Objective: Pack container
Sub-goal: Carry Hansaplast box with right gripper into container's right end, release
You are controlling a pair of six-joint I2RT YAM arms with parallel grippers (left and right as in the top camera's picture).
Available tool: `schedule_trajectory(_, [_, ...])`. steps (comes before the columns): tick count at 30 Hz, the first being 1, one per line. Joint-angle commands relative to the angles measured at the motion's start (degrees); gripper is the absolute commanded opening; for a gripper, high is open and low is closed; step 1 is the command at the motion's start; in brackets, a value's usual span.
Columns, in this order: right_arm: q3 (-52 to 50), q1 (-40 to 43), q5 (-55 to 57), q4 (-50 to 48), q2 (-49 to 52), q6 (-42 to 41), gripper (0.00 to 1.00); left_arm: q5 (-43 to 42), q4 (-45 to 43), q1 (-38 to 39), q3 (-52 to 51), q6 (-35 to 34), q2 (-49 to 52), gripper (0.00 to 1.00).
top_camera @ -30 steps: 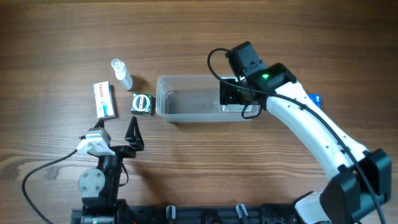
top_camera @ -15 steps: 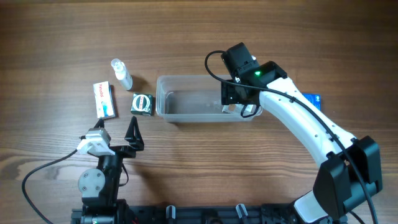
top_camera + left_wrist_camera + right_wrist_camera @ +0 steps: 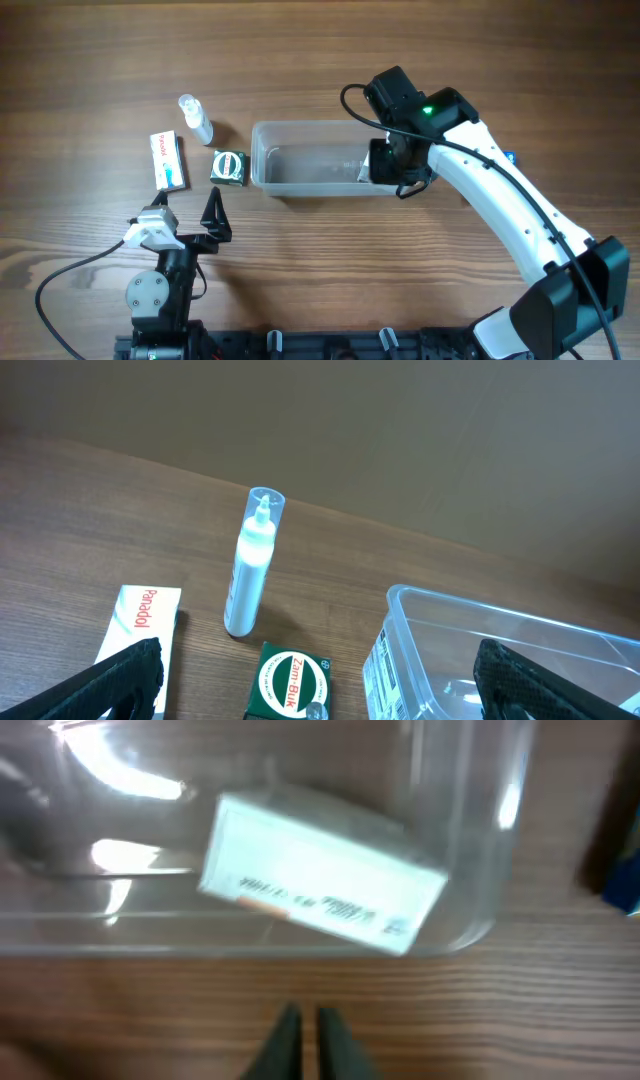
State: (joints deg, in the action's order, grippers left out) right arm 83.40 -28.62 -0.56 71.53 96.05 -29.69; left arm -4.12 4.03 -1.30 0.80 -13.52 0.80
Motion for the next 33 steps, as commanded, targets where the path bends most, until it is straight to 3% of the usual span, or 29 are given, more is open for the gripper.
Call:
schedule_trajectory(1, [-0.2, 0.2, -4.7, -0.9, -0.8, -0.5, 0.04, 0.8, 0.0, -0.4, -0.5, 1.3, -0.4, 1.0])
schedule_trajectory(6, [-4.8, 0.2, -4.6, -7.1, -0.4, -1.2, 0.04, 0.8, 0.0, -0.4, -0.5, 1.3, -0.4, 1.0])
schedule_trajectory(21, [-7.0, 0.2, 0.2, -7.2, 2.1, -0.2, 0.05, 0.8, 0.0, -0.4, -0.5, 1.3, -0.4, 1.0])
schedule_trajectory(27, [-7.0, 0.2, 11.9, -14.0, 2.1, 4.4, 0.04, 0.8, 0.0, -0.4, -0.5, 1.3, -0.4, 1.0])
schedule_trajectory(33, [-7.0, 0.2, 12.6, -15.7, 2.1, 6.0, 0.04, 0.8, 0.0, -0.4, -0.5, 1.3, -0.4, 1.0])
